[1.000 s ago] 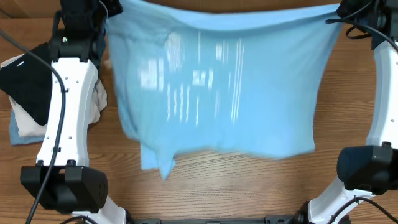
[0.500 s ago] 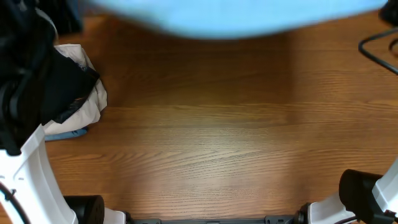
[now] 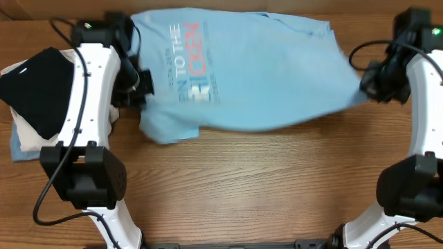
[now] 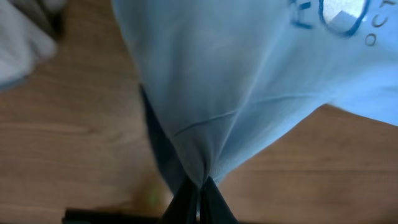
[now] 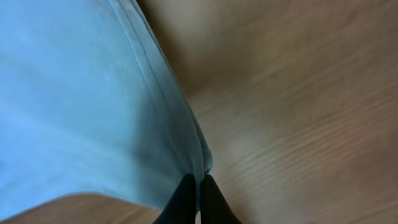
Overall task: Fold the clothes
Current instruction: 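Lay the T-shirt flat on the table with both grippers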
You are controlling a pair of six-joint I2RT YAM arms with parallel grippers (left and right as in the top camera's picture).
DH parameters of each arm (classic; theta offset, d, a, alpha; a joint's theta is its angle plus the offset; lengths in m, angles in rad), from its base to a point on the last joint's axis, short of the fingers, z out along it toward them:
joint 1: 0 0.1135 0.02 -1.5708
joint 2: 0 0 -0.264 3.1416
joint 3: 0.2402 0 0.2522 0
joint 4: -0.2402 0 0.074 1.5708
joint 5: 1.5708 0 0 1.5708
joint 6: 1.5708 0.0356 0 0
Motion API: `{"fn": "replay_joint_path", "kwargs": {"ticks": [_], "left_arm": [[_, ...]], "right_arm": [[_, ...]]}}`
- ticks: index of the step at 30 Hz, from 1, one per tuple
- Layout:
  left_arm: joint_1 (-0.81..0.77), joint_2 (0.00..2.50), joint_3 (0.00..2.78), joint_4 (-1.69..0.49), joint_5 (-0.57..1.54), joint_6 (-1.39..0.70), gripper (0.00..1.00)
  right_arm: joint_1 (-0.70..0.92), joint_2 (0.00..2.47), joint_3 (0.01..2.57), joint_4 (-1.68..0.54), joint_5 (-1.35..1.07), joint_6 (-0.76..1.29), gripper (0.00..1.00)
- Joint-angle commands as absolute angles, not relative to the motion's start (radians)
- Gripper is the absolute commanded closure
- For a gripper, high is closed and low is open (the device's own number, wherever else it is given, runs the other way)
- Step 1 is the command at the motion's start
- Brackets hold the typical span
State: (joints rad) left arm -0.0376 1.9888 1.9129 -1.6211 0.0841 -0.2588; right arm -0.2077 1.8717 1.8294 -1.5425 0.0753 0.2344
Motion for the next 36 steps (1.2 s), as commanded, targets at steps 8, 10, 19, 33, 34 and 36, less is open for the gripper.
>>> {"fn": "replay_joint_path", "kwargs": {"ticks": [8,10,19,33,34,36], "left_arm": [[-0.065,1.888,1.61,-1.617,0.04,-0.238,0.96],[-0.065,1.838,1.568,-1.609,-0.002,-0.264,0.96],[-0.064,1.559,1.382,-1.495,-0.062,-0.364,0.96],[-0.064,1.316,1.171,-1.501,-0.165,-0.487,0.96],[-0.064,1.301,1.171,-1.505,-0.165,-0.497,0.96],[-0.064,1.265,1.171,-1.51,-0.165,-0.511,0.96]], "right_arm": [[-0.319,1.847,1.662,-1.58,0.081,0.235,0.96],[-0.331,1.842,1.644,-1.583,0.073,0.235,0.96],[-0.337,1.711,1.465,-1.526,0.066,0.236,0.96],[-0.401,1.388,1.277,-1.486,0.066,0.297,0.96],[-0.401,1.376,1.277,-1.494,0.066,0.297,0.96],[-0.401,1.353,1.277,-1.505,0.066,0.301,0.96]]}}
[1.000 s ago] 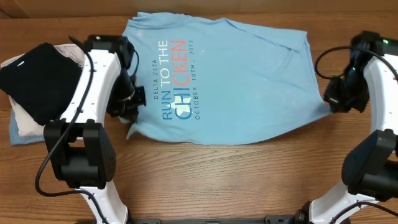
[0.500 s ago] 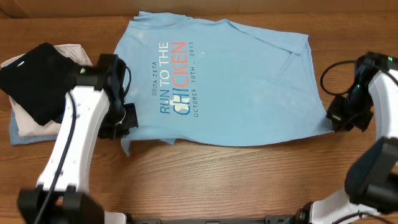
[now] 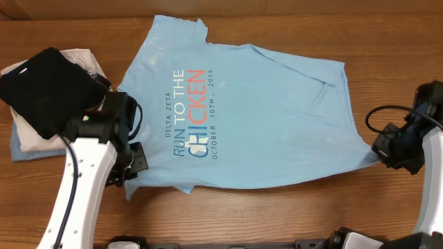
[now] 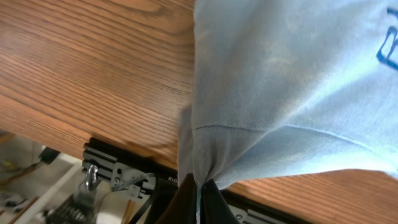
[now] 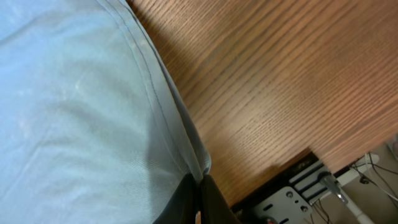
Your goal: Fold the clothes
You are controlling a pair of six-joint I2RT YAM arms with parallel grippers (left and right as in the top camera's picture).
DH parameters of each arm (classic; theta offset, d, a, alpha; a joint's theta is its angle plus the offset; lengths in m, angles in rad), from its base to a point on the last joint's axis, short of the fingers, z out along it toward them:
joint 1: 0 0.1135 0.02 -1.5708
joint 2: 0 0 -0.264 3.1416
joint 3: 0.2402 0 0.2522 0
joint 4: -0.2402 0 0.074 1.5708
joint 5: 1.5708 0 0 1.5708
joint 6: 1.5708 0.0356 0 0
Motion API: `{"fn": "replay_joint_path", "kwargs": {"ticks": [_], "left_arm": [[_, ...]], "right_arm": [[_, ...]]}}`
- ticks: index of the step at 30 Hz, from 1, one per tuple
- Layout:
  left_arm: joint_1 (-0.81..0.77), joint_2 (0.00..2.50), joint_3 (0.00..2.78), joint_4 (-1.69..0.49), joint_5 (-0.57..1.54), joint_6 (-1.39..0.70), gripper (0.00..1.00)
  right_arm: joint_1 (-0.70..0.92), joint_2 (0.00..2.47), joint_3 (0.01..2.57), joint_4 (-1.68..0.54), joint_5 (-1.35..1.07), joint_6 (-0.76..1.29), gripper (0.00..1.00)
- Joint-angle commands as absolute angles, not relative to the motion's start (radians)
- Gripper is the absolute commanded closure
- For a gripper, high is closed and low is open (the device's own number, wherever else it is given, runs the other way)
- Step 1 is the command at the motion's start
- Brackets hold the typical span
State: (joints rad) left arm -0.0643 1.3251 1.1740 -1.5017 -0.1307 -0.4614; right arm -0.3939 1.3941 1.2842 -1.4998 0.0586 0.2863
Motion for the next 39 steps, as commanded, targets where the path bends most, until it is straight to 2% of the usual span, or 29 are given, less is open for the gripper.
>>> {"fn": "replay_joint_path", "kwargs": {"ticks": [1,13,22,31,39], "left_arm": [[-0.064,1.247,1.171,-1.511,-0.165,-0.514,0.96],[-0.064,1.198,1.098,-1.359,-0.14,-0.539,0.96],[-0.064,1.29,1.063,-1.195,-0.15,-0.545,0.96],[-0.064,1.41,1.063,-1.044,-0.257,-0.606,0.96],[-0.017,1.472,1.063,-0.902,-0.24,-0.618,0.96]], "right_arm": [[-0.401,1.343,1.277,-1.508,0.066,0.301,0.96],[-0.398,1.351,1.277,-1.439,-0.002,0.257,0.96],[-0.394,1.459,1.277,-1.336,-0.009,0.257,0.96],[-0.368,1.57,1.277,-1.173,-0.025,0.257,0.96],[-0.368,1.636,1.277,-1.068,-0.03,0.257,0.96]]}}
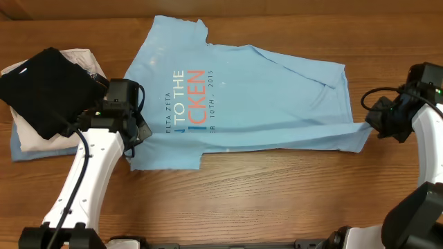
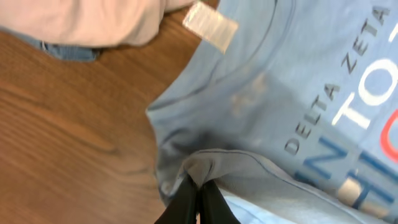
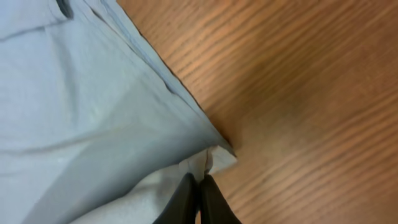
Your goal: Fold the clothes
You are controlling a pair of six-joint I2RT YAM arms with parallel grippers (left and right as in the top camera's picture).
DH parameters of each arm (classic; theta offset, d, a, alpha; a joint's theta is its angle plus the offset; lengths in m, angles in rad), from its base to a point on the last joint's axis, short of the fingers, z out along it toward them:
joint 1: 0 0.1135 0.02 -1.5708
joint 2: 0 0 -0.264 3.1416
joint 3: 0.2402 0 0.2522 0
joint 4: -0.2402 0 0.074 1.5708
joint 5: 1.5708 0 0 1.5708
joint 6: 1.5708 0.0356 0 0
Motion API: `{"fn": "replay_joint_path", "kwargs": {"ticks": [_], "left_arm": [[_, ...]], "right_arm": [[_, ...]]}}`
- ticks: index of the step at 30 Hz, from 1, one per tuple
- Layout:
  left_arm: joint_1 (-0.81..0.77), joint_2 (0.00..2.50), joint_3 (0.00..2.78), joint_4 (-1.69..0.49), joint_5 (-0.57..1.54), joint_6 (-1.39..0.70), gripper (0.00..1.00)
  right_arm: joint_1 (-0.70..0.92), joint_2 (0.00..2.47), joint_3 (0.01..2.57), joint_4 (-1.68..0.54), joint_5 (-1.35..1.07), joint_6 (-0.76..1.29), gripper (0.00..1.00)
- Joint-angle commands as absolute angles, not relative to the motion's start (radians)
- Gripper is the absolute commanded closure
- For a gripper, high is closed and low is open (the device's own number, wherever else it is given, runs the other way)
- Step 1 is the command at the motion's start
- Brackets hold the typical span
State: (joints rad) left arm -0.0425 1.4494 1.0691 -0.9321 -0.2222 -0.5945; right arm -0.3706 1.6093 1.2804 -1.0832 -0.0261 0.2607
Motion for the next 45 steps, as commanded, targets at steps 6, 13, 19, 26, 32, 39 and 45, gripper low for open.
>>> {"fn": "replay_joint_path", "kwargs": {"ticks": [6,13,19,26,32,39,45], "left_arm": [[-0.009,1.536,1.063,-0.809,-0.205,-0.617,0.96],[-0.009,1.581,1.063,-0.738,-0.21,-0.626,0.96],[-0.006,1.617,1.063,-0.693,-0.212,-0.636,0.96],[-0.006,1.662,1.063,-0.644,-0.213,-0.636,0.96],[-0.006,1.68,1.063,-0.603,-0.218,-0.636,0.96],[-0.006,1.68,1.063,-0.548,-0.22,-0.636,0.96],[-0.006,1.68,1.063,-0.519,-0.22,-0.636,0.96]], "right_arm": [[-0.367,1.733,1.276,-1.021,-0.078,0.253,0.96],[-0.36,1.78,1.276,-0.962,-0.103,0.244,0.96],[-0.358,1.789,1.276,-0.896,-0.117,0.234,0.96],[-0.357,1.794,1.275,-0.844,-0.13,0.234,0.96],[-0.34,1.794,1.275,-0.814,-0.137,0.234,0.96],[-0.313,1.794,1.275,-0.793,-0.136,0.232,0.96],[-0.31,1.802,1.274,-0.785,-0.113,0.231,0.96]]}}
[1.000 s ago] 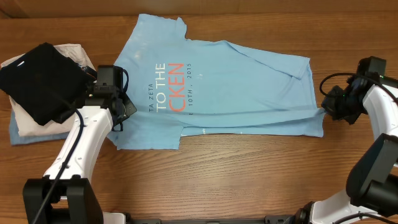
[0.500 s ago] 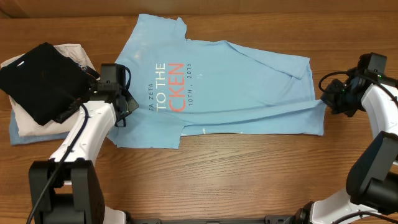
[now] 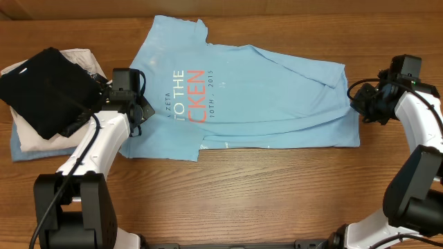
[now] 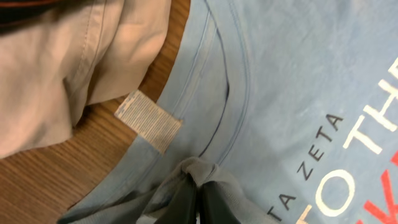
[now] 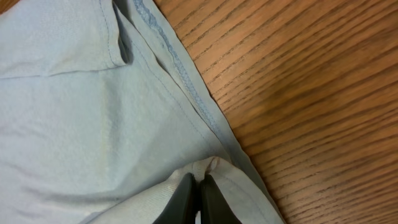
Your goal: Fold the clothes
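A light blue T-shirt (image 3: 256, 90) with "TO THE" print lies across the table, its near long edge folded up over itself. My left gripper (image 3: 136, 111) is shut on a pinch of the folded layer (image 4: 200, 171) by the neck, beside the white label (image 4: 148, 121). At the shirt's right end my right gripper (image 3: 361, 105) is shut on the folded hem (image 5: 205, 168) near the stitched edge.
A stack of folded clothes (image 3: 48, 97), black on beige on blue, sits at the left, close to my left arm. The beige garment (image 4: 74, 68) shows in the left wrist view. Bare wooden table (image 3: 277, 194) runs along the near side.
Both grippers have moved farther from the near edge with the shirt's near edge. The fold now lies higher over the print, covering its lowest line.
First both grippers held the shirt stretched in the air. Then it lay flat, print up, with the grippers at its near corners. After that the near edge was turned over the body, and now the fold reaches farther in.
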You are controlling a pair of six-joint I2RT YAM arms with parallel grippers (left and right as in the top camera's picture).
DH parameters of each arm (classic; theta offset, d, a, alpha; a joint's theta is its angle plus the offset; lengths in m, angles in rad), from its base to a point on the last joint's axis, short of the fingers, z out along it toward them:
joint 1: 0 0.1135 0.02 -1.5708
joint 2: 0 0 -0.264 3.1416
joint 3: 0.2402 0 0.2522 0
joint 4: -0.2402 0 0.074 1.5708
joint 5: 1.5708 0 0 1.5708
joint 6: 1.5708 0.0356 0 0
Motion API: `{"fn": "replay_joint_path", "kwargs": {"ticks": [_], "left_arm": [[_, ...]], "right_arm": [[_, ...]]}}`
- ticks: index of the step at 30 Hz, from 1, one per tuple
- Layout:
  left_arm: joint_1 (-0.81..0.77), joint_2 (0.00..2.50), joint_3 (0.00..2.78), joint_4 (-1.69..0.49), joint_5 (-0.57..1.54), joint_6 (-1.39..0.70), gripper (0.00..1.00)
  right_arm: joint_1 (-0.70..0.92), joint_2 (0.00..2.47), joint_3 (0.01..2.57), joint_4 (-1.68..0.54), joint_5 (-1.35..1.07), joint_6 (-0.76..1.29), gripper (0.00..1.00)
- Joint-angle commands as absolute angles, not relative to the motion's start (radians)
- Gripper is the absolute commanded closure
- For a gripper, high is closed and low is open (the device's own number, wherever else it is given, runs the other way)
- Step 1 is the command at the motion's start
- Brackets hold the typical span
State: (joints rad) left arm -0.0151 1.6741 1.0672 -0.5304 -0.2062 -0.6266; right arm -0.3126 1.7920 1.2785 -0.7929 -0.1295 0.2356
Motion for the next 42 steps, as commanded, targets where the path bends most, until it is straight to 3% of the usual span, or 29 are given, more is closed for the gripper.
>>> {"fn": "replay_joint_path", "kwargs": {"ticks": [1,34,38,42], "left_arm": [[-0.006,1.68,1.063,-0.514,-0.22,-0.636,0.96],[-0.006,1.792,1.063,-0.308,-0.296,-0.635,0.96],[-0.006,1.795,1.063,-0.281,-0.291,-0.636,0.89],[-0.006,1.795,1.063,-0.279,-0.291,-0.635,0.92]], "right_arm": [[-0.31,1.808,1.273,-0.785,-0.101,0.231,0.96],[-0.31,1.887,1.272,-0.67,-0.091,0.231,0.96],[-0.31,1.905,1.272,-0.67,-0.091,0.231,0.96],[-0.309,1.934,1.272,-0.67,-0.091,0.231,0.96]]}}
